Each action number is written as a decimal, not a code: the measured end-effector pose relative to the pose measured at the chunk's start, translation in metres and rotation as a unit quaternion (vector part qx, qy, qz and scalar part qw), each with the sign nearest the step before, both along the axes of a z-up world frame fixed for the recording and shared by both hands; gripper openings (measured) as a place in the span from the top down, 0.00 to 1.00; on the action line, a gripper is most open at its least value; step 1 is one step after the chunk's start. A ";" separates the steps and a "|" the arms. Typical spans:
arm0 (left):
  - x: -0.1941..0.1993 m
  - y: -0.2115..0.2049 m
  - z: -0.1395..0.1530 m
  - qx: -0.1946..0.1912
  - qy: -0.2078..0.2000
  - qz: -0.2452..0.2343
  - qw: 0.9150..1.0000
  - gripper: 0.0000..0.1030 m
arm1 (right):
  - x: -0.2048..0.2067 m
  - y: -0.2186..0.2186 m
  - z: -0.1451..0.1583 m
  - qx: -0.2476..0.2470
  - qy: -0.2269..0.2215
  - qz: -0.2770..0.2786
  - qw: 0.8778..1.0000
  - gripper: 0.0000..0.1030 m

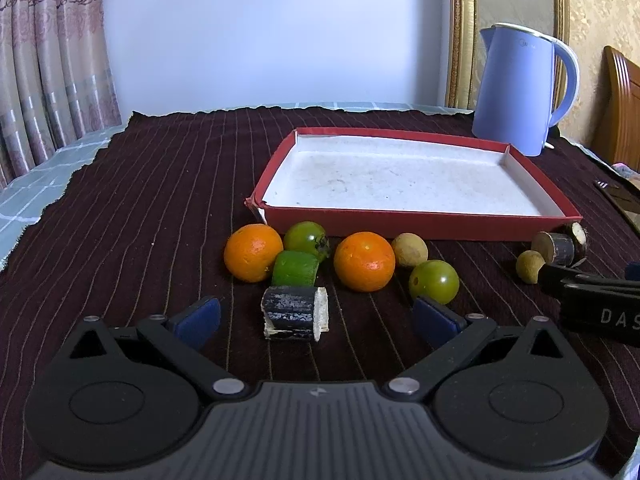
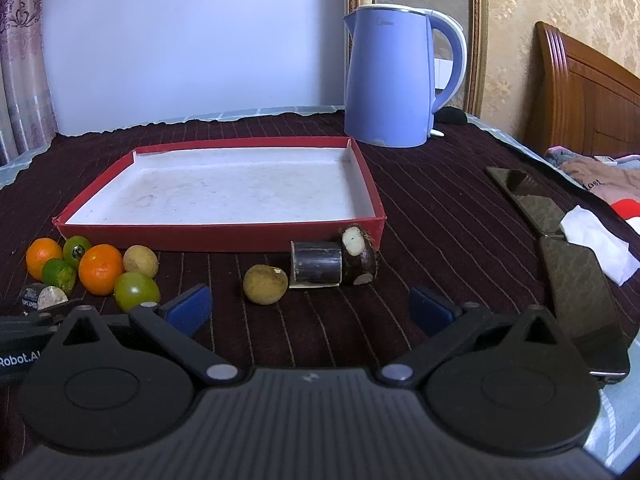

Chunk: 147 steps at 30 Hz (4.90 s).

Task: Organize fruits
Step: 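Move the left and right tools toward the dark cylindrical pieces, then close the left tool on the dark square piece while the right tool grasps the round dark piece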

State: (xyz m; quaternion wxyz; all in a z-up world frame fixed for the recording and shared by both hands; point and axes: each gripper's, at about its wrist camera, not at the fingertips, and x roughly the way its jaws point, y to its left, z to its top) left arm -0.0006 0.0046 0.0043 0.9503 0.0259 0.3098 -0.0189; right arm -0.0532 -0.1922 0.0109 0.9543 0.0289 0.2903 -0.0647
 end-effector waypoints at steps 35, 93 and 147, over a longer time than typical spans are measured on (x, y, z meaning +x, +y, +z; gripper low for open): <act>-0.002 0.009 -0.009 -0.013 0.003 -0.018 1.000 0.00 | -0.011 -0.026 -0.007 0.035 -0.018 0.044 0.998 0.00; 0.025 0.021 -0.023 0.010 0.003 -0.021 1.000 0.60 | 0.016 -0.078 -0.006 0.004 -0.006 0.029 1.000 0.07; 0.022 0.021 -0.024 0.011 -0.004 -0.035 0.999 0.68 | 0.011 -0.058 0.008 -0.017 -0.039 0.060 0.997 0.63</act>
